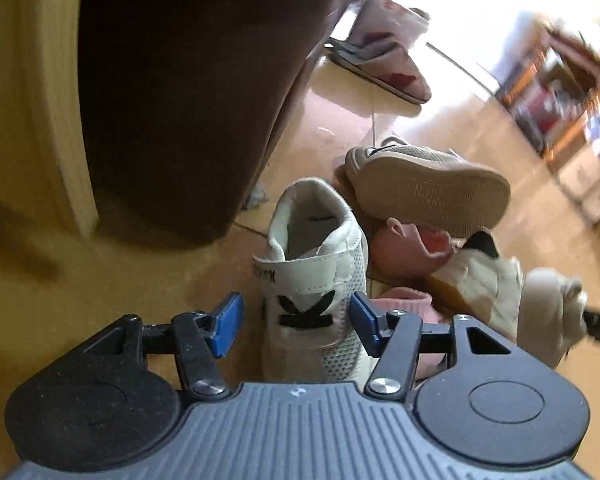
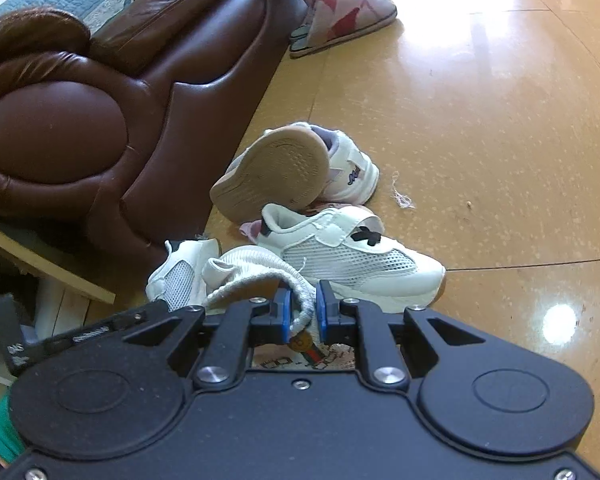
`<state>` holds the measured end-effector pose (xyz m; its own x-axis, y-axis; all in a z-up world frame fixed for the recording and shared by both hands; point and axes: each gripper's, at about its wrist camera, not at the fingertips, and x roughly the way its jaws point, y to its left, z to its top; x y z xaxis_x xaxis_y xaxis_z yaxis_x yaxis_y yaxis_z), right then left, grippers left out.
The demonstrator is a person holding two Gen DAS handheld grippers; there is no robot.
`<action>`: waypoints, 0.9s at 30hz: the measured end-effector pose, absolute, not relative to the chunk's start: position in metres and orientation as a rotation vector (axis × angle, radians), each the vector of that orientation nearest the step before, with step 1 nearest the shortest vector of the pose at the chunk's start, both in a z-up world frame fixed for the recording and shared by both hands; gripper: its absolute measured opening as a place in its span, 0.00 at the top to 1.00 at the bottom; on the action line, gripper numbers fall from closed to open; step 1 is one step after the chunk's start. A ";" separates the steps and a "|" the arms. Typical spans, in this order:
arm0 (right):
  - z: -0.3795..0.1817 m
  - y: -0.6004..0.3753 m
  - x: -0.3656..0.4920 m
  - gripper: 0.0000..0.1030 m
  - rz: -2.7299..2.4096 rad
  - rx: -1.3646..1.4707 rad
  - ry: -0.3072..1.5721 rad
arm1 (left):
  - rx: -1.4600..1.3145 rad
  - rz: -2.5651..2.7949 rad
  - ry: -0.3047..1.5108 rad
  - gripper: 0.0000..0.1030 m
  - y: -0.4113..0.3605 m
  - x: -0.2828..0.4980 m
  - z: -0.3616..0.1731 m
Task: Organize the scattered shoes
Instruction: 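Grasp a white knit shoe with the right gripper while the left grasps a black-strapped white shoe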
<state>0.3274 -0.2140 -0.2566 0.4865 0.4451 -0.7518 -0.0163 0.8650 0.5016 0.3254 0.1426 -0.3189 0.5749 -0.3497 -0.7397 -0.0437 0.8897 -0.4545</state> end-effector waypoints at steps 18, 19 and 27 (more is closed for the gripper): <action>-0.227 -0.229 0.296 0.87 0.271 0.621 1.040 | -0.307 -0.170 0.837 0.74 0.196 0.248 -0.192; -0.227 -0.229 0.291 0.87 0.266 0.643 1.051 | -0.304 -0.162 0.840 0.74 0.198 0.238 -0.188; -0.215 -0.214 0.227 0.87 0.262 0.736 1.120 | -0.332 -0.148 0.873 0.74 0.197 0.163 -0.192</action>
